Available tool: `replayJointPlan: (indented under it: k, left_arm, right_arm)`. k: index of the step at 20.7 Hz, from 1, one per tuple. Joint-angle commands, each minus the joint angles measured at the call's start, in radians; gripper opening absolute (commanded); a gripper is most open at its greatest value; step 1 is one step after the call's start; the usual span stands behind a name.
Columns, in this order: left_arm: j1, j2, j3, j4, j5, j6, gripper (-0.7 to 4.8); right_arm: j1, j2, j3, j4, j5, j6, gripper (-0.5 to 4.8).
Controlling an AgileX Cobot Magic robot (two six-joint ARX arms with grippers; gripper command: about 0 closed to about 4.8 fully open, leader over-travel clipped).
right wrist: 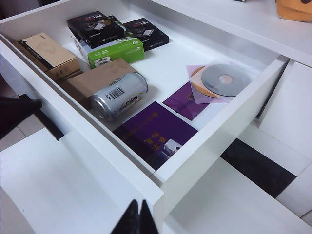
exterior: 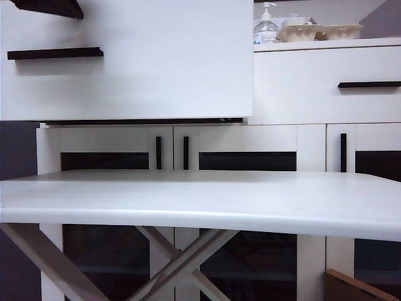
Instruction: Pick up a can of beer from the white table, open the left drawer, place the beer inside the drawer, and finally close the drawer.
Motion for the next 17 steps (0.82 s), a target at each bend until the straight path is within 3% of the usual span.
replayJointPlan:
  k: [1, 10, 17]
  left_arm:
    - [0.001, 0.023, 0.0, 0.078, -0.035, 0.005, -0.06]
    - [0.002, 0.11, 0.001, 0.167, -0.039, 0.005, -0.06]
    - [0.002, 0.195, 0.002, 0.367, -0.039, 0.005, -0.05]
  right_arm:
    - [0.0, -0.005, 0.002, 0.018, -0.029, 0.005, -0.01]
    - [0.001, -0.006, 0.002, 0.013, -0.051, 0.006, -0.01]
    - [0.001, -0.008, 0.002, 0.006, -0.069, 0.006, -0.01]
